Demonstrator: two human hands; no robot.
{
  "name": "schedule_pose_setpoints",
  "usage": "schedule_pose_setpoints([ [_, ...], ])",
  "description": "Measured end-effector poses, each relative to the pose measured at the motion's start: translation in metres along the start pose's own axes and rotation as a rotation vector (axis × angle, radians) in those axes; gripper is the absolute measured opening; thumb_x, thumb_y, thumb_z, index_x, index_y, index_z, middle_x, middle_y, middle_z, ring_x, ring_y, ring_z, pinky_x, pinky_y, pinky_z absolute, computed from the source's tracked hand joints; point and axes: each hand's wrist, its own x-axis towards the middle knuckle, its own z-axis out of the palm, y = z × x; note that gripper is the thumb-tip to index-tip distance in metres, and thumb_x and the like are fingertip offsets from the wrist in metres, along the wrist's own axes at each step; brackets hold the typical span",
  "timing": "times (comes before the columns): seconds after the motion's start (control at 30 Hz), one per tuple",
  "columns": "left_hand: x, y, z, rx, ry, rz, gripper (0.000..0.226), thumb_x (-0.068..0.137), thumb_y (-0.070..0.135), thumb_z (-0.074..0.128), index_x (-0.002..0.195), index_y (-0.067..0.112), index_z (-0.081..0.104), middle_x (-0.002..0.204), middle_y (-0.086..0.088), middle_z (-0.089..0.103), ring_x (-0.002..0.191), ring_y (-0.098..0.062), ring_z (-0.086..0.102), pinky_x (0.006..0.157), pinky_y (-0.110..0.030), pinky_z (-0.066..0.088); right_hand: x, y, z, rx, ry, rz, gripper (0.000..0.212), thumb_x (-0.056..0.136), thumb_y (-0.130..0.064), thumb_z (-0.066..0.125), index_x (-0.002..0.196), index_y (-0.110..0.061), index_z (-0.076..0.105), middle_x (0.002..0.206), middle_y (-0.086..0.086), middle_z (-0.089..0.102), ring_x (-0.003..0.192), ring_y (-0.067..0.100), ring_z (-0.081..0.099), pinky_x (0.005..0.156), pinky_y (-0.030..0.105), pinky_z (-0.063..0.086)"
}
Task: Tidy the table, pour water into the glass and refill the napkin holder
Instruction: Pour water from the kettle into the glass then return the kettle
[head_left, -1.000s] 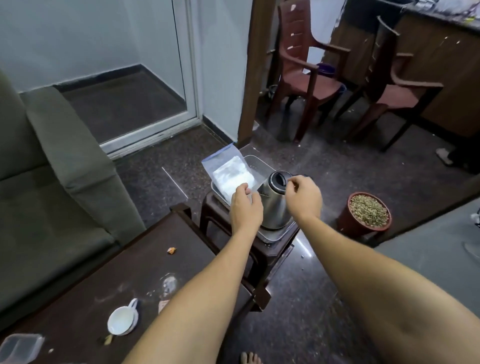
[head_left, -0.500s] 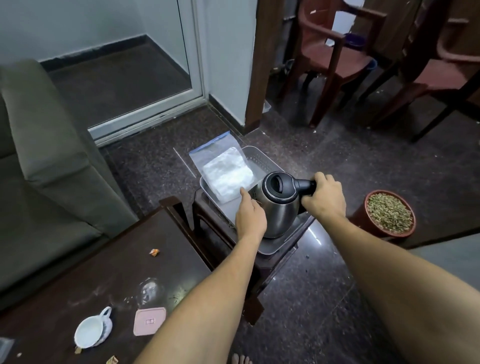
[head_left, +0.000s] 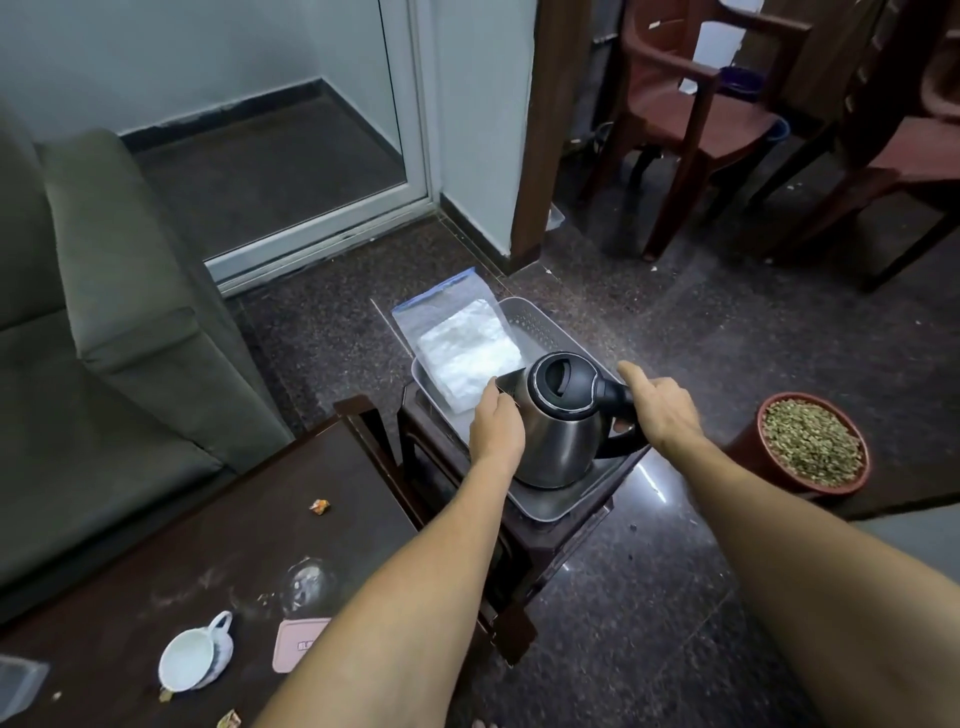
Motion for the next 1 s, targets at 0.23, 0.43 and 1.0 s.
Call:
schedule_pose_setpoints([
  [0.23, 0.007, 0.003, -0.003, 0.036, -0.006, -0.002, 0.046, 0.102, 0.022, 0.029, 0.141, 0.022, 0.053, 0.140, -0.012, 0.060, 0.130, -0.034, 0.053, 0.114, -0.044, 0.041, 0.003, -0.002, 0.003, -0.040, -0.098, -0.023, 0.066, 0.072, -0.076, 0.050, 0.058, -0.018, 0.077, 0.057, 0.000, 0.074, 0.069, 0.009, 0.067, 0.068, 0.030, 0.043],
  [0.43, 0.010, 0.002, -0.005, 0.051, -0.008, 0.002, 0.047, 0.102, 0.024, 0.029, 0.141, 0.027, 0.054, 0.139, -0.005, 0.061, 0.128, -0.030, 0.054, 0.111, -0.040, 0.043, 0.005, 0.003, 0.007, -0.010, -0.153, -0.023, 0.084, 0.075, -0.084, 0.048, 0.052, -0.008, 0.075, 0.058, 0.009, 0.074, 0.059, 0.009, 0.071, 0.074, 0.028, 0.045],
  [1.0, -0.037, 0.076, -0.075, -0.065, 0.077, 0.141, 0.055, 0.081, 0.017, 0.034, 0.122, 0.028, 0.069, 0.131, -0.008, 0.064, 0.122, -0.033, 0.058, 0.112, -0.047, 0.044, -0.040, -0.085, 0.009, 0.124, 0.078, -0.236, 0.067, 0.070, -0.077, 0.059, 0.050, -0.013, 0.069, 0.049, 0.008, 0.067, 0.042, 0.017, 0.064, 0.065, 0.035, 0.057],
])
